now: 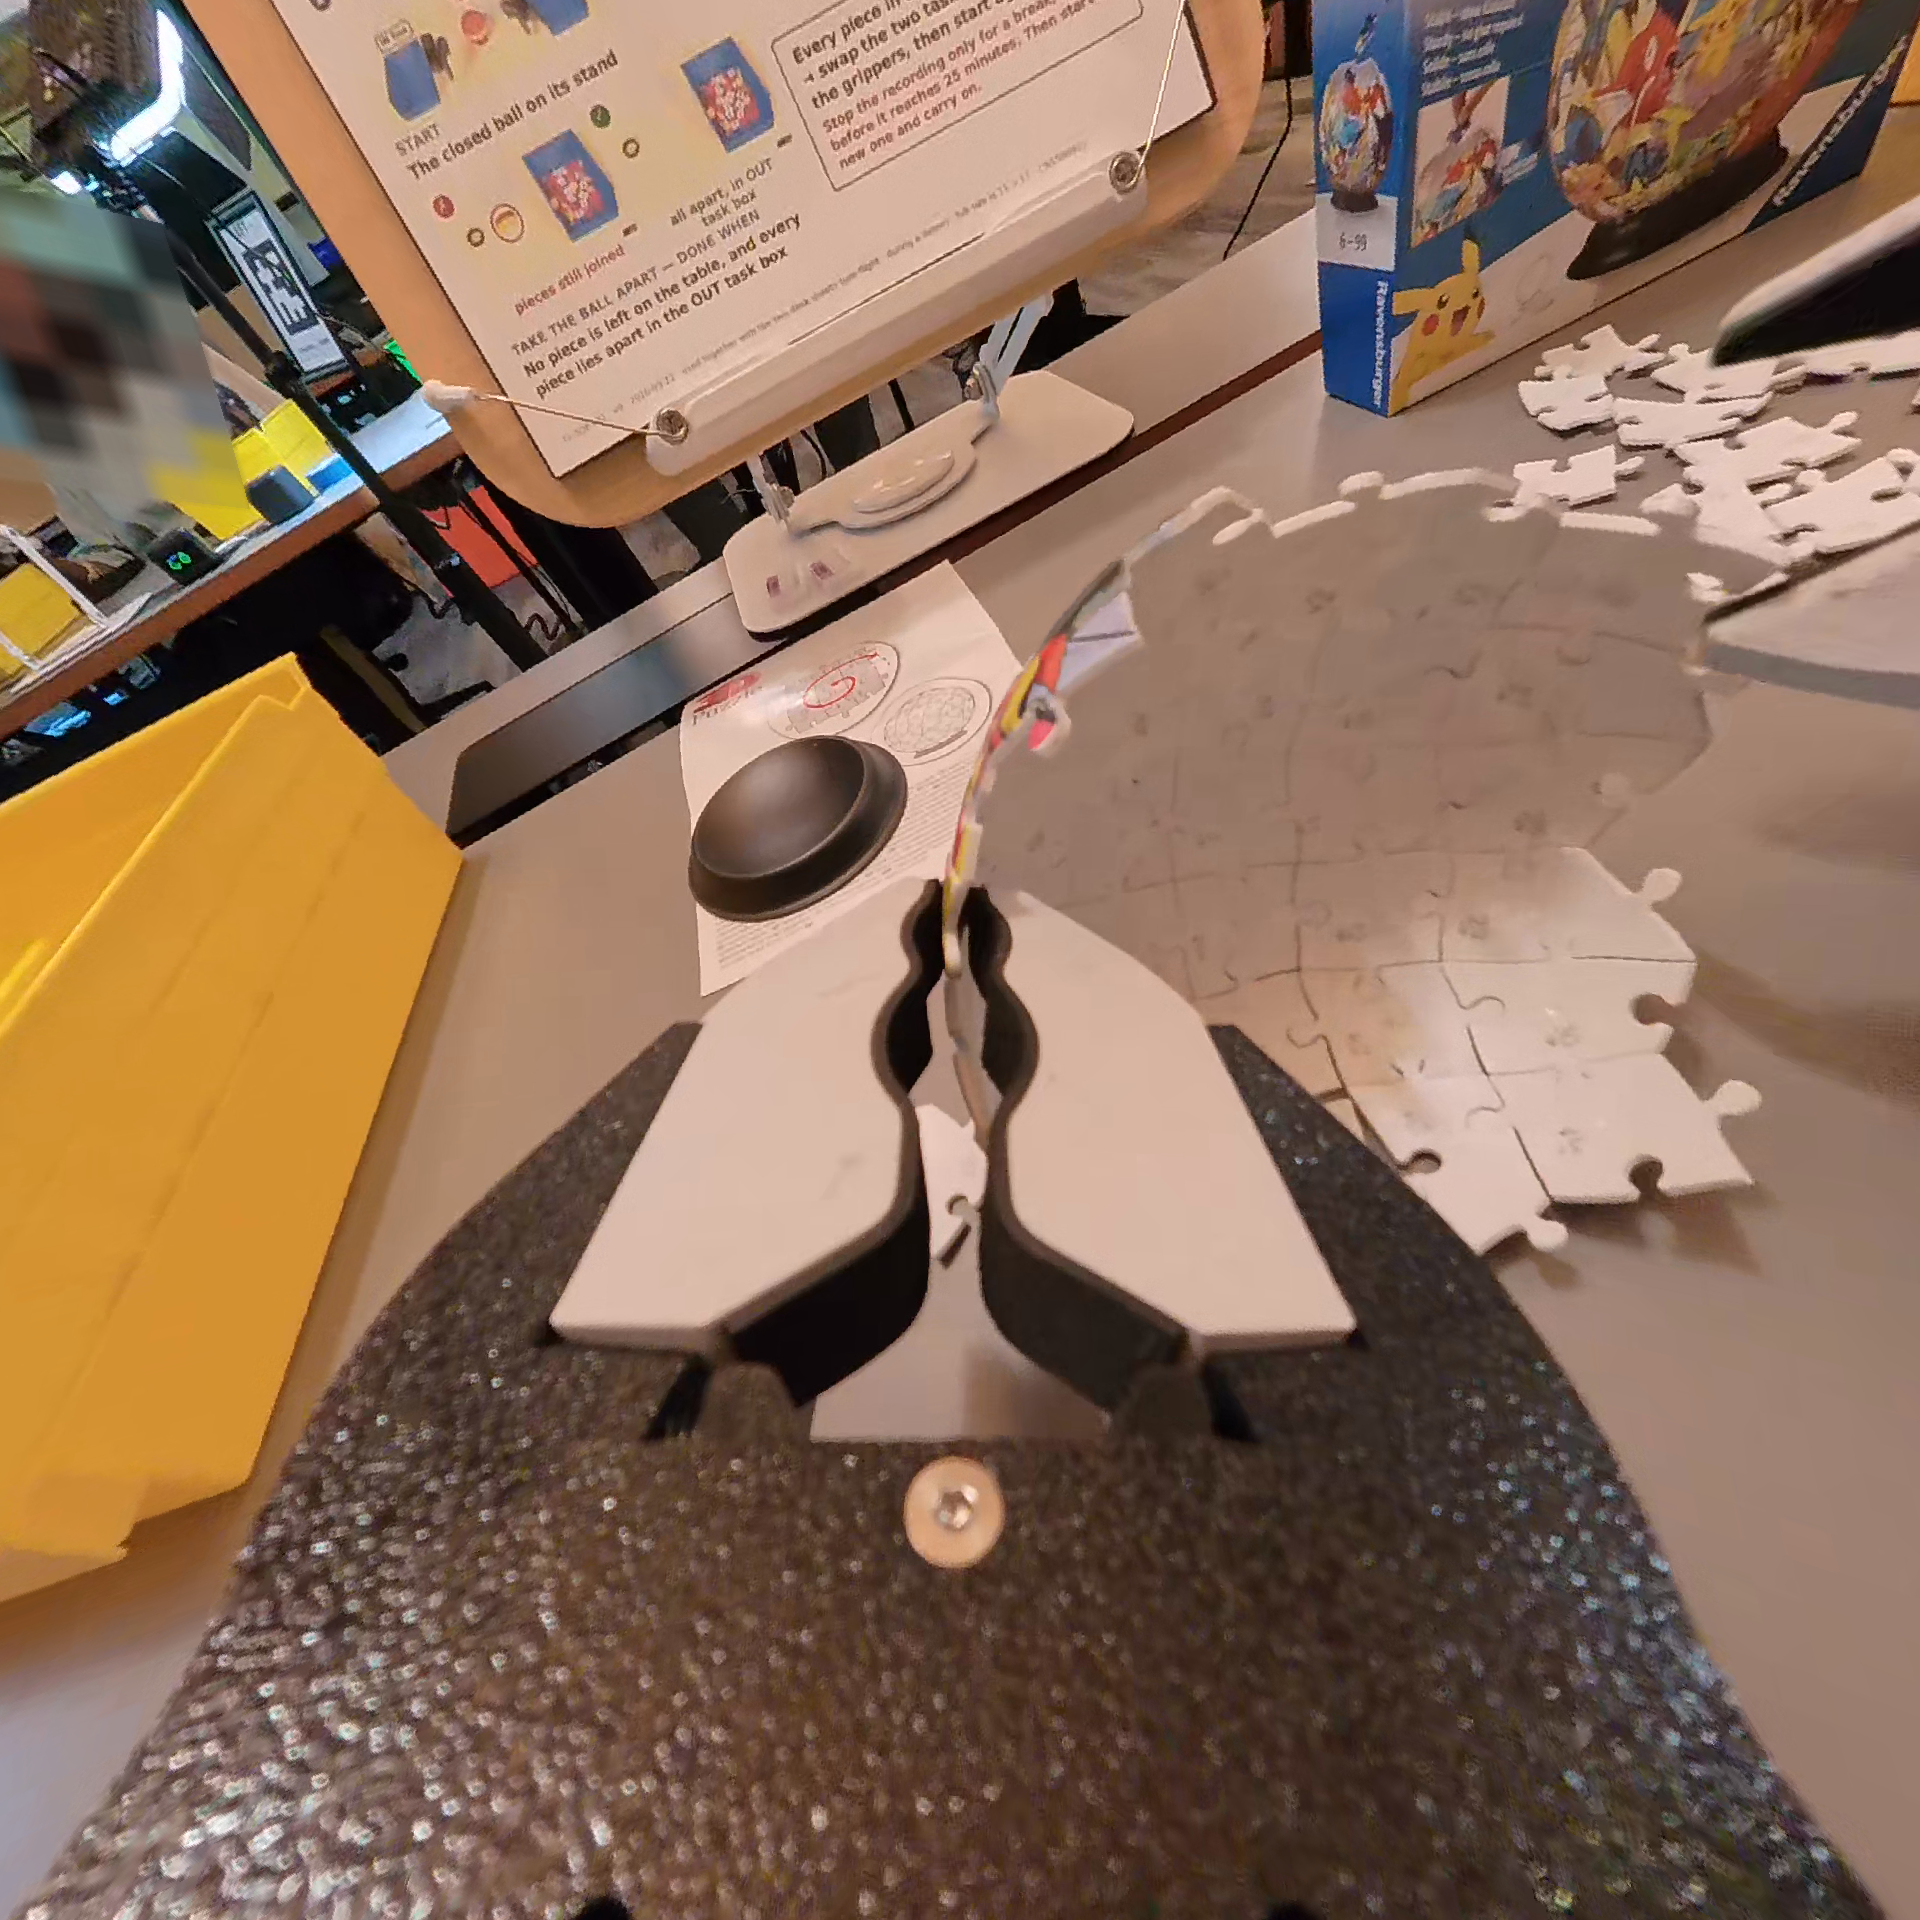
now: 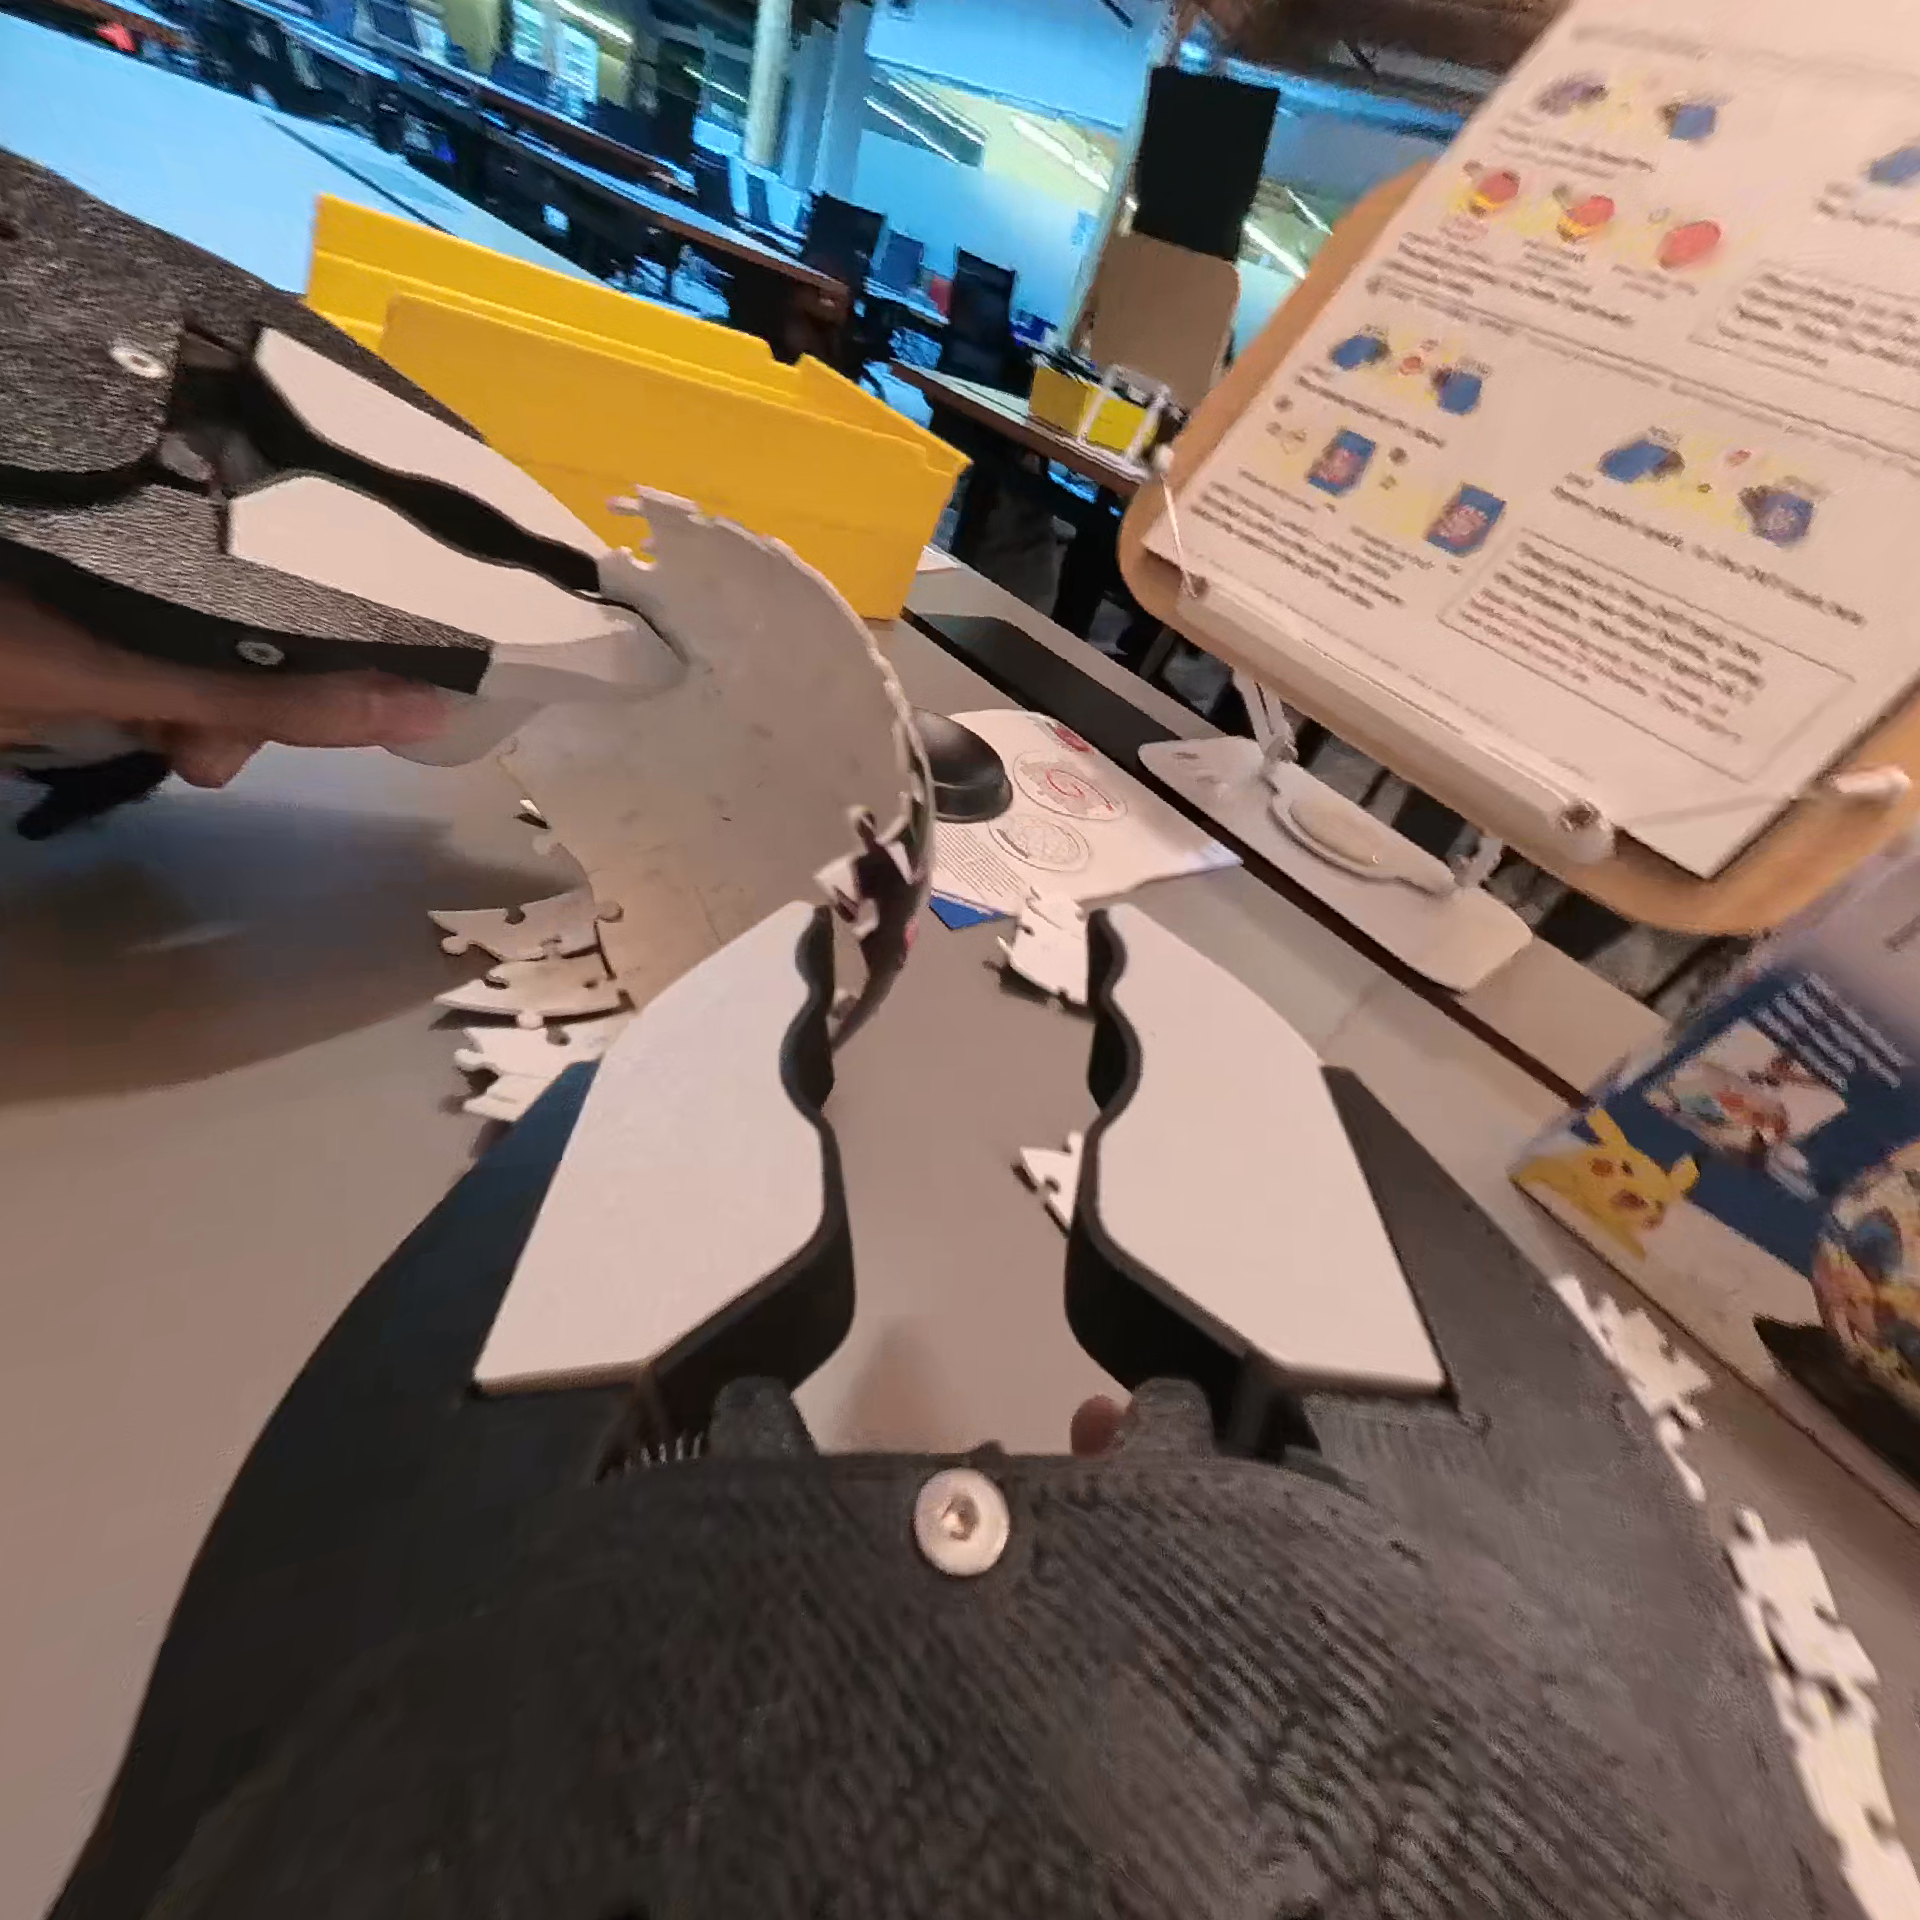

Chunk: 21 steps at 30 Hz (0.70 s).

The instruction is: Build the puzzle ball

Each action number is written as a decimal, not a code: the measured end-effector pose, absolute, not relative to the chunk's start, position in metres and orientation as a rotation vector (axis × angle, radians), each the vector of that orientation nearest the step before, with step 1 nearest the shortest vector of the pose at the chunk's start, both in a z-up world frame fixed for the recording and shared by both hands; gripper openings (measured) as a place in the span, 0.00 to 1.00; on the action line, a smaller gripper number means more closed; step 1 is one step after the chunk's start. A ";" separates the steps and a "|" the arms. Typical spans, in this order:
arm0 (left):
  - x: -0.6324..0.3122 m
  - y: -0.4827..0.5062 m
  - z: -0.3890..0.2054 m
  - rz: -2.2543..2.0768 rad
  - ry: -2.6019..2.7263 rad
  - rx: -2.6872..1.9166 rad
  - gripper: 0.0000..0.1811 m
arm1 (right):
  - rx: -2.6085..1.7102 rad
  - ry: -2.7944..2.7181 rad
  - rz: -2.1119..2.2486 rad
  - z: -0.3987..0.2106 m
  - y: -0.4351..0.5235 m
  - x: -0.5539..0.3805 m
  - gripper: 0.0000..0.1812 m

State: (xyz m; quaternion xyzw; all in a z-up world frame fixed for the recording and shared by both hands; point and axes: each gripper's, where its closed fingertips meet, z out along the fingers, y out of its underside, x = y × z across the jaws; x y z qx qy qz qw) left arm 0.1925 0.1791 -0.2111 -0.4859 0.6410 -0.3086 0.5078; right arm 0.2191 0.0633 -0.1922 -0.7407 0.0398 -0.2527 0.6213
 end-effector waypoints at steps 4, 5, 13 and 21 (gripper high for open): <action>0.192 0.180 -0.212 -0.739 1.536 -1.177 0.02 | -1.703 0.018 -0.657 -0.192 0.077 0.213 0.16; 0.192 0.180 -0.212 -0.738 1.534 -1.177 0.02 | -1.700 0.020 -0.706 -0.192 0.078 0.215 0.14; 0.192 0.182 -0.213 -0.714 1.519 -1.178 0.03 | -1.680 -0.133 -1.003 -0.191 0.081 0.211 0.04; 0.191 0.185 -0.216 -0.677 1.519 -1.174 0.07 | -1.634 -0.253 -1.205 -0.187 0.085 0.204 0.03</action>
